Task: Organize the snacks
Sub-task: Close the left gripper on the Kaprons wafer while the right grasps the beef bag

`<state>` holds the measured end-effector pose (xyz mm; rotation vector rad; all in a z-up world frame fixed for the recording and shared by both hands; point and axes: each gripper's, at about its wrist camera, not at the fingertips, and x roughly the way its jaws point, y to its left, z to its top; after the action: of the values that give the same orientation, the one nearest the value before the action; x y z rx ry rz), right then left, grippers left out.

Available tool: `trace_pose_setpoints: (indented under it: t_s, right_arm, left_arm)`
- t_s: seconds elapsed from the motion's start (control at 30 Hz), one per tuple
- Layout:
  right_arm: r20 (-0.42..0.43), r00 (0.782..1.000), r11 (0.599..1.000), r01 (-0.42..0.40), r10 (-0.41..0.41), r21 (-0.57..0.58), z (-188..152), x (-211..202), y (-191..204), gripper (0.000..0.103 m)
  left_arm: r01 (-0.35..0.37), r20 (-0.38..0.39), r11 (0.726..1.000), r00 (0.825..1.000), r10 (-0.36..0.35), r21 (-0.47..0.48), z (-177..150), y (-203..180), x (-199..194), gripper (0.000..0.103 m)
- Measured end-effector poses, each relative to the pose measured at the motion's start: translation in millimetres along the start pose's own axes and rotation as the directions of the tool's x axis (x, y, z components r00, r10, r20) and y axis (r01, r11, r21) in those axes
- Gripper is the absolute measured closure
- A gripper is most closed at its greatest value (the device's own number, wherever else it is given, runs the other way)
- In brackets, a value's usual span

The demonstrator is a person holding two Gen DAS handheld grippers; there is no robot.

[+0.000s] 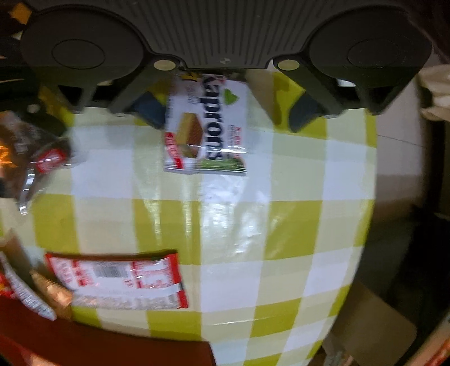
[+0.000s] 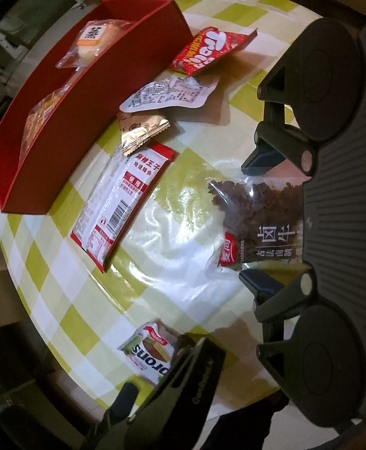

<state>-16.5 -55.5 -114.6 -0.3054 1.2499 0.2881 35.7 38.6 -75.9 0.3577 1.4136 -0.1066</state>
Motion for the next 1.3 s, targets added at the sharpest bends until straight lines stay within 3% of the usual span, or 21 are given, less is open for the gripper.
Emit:
trace_pose_setpoints:
  t_s: [0.03, 0.07, 0.7, 0.93, 1.1, 1.17, 1.3]
  right_arm:
    - [0.002, 1.000, 1.000, -0.001, 0.001, -0.002, -0.1, -0.7, -0.3, 0.024]
    - [0.003, 1.000, 1.000, -0.005, 0.005, 0.002, 0.7, -0.2, -0.8, 0.025]
    - [0.053, 0.998, 0.998, -0.034, 0.031, 0.061, 2.6, -18.7, -17.8, 0.039]
    - [0.026, 0.998, 0.998, -0.066, 0.065, 0.014, 9.5, -7.1, -6.9, 0.028]
    - [-0.001, 0.999, 0.997, -0.039, 0.039, -0.072, 9.3, 8.1, 10.1, 0.000]
    - [0.000, 1.000, 0.995, -0.021, 0.021, -0.096, 7.7, 12.8, 14.9, 0.000]
    - [0.007, 1.000, 0.999, -0.026, 0.027, -0.025, 10.3, 14.3, 7.5, 0.000]
  left_arm:
    - [0.030, -0.003, 1.000, 1.000, -0.030, -0.007, -0.1, 0.7, -1.8, 0.031]
    - [0.058, -0.006, 0.998, 0.998, -0.058, -0.014, 0.1, 0.7, -3.4, 0.037]
    - [0.036, 0.058, 0.998, 0.998, -0.039, 0.050, 1.7, -30.3, -26.0, 0.038]
    - [0.041, 0.036, 0.998, 0.998, -0.043, 0.050, 1.3, -24.6, -18.2, 0.038]
    - [0.038, 0.026, 0.998, 0.999, -0.039, 0.054, 2.3, -20.6, -11.3, 0.038]
    - [0.037, 0.021, 0.998, 0.999, -0.038, 0.048, 1.6, -17.0, -8.9, 0.038]
    - [0.040, 0.014, 0.998, 0.999, -0.041, 0.042, 0.0, -11.7, -6.4, 0.038]
